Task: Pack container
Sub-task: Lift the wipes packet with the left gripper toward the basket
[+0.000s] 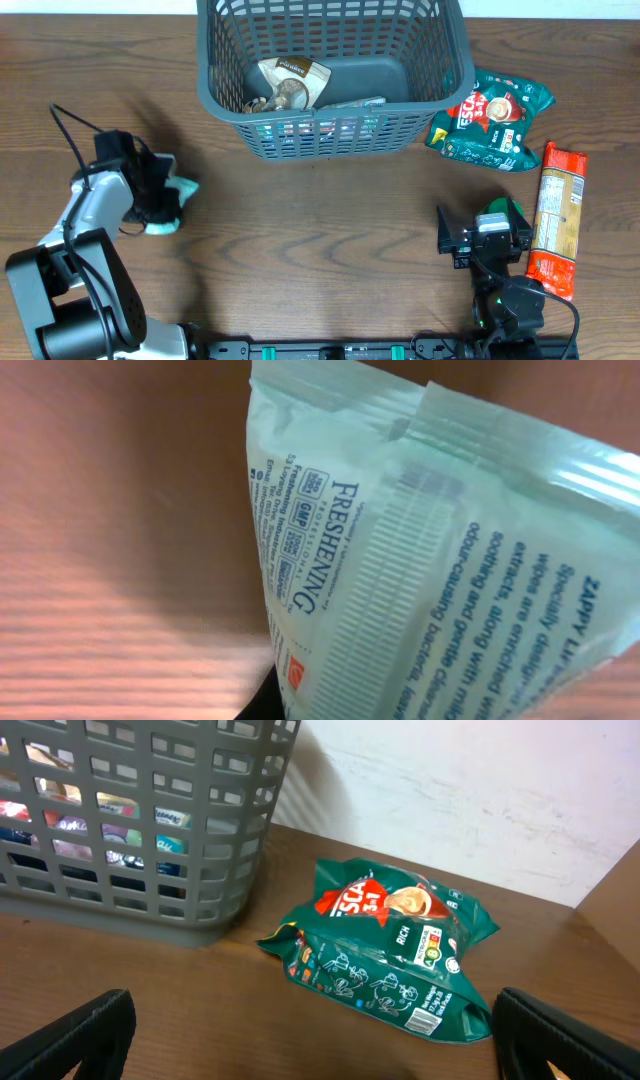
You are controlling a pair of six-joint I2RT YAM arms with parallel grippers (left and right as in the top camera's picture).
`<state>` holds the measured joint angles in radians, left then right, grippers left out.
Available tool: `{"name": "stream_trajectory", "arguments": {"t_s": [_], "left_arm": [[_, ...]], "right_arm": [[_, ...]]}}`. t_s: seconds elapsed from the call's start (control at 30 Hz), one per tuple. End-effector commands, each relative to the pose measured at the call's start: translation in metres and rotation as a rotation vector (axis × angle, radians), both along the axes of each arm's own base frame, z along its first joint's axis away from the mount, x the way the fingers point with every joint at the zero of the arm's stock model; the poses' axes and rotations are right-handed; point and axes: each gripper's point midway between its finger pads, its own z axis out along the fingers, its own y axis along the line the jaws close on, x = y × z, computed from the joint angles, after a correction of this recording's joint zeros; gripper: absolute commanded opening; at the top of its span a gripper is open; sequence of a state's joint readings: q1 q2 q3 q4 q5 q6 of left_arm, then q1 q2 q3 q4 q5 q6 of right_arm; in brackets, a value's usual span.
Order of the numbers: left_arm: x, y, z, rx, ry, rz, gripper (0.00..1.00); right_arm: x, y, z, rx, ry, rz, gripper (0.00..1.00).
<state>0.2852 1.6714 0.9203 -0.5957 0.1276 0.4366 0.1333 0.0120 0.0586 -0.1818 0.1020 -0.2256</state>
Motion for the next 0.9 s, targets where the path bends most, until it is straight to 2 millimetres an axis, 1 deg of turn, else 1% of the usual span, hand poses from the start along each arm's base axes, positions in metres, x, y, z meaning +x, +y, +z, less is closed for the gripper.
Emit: {"name": "stream_trajectory", "arguments": {"t_s": [0.0,0.03,0.1,0.27,0.37,0.43,0.5,0.57,0.63,0.7,0.73,0.87], "left_arm": [[0.042,0.013,0.052,0.035,-0.173,0.066,0.06],[0.049,0.015,0.063,0.038,-0.205,0.084,0.06],[0.065,0.017,0.093,0.035,-0.288,0.112,0.06],[0.096,0.008,0.178,-0.017,-0.489,0.068,0.06],[0.109,-0.006,0.232,-0.075,-0.621,0.017,0.06],[0.113,-0.018,0.262,-0.118,-0.688,-0.025,0.06],[0.116,-0.036,0.291,-0.168,-0.745,-0.082,0.06],[0.117,-0.055,0.313,-0.210,-0.785,-0.141,0.06],[0.118,-0.075,0.330,-0.233,-0.817,-0.198,0.06],[0.118,-0.095,0.343,-0.248,-0.843,-0.251,0.06],[0.118,-0.109,0.351,-0.258,-0.859,-0.288,0.06],[0.117,-0.156,0.372,-0.294,-0.923,-0.408,0.06]], "right_arm": [[0.000,0.000,-0.001,0.016,-0.001,-0.004,0.99],[0.000,0.000,-0.001,0.016,-0.001,-0.004,0.99],[0.000,0.000,-0.001,0.016,-0.001,-0.004,0.99],[0.000,0.000,-0.001,0.016,-0.001,-0.004,0.99],[0.000,0.000,-0.001,0.016,-0.001,-0.004,0.99],[0.000,0.000,-0.001,0.016,-0.001,-0.004,0.99],[0.000,0.000,-0.001,0.016,-0.001,-0.004,0.99],[0.000,0.000,-0.001,0.016,-0.001,-0.004,0.99],[0.000,0.000,-0.001,0.016,-0.001,-0.004,0.99],[0.000,0.000,-0.001,0.016,-0.001,-0.004,0.99],[0.000,0.000,-0.001,0.016,-0.001,-0.004,0.99],[0.000,0.000,-0.001,0.016,-0.001,-0.004,0.99]]}}
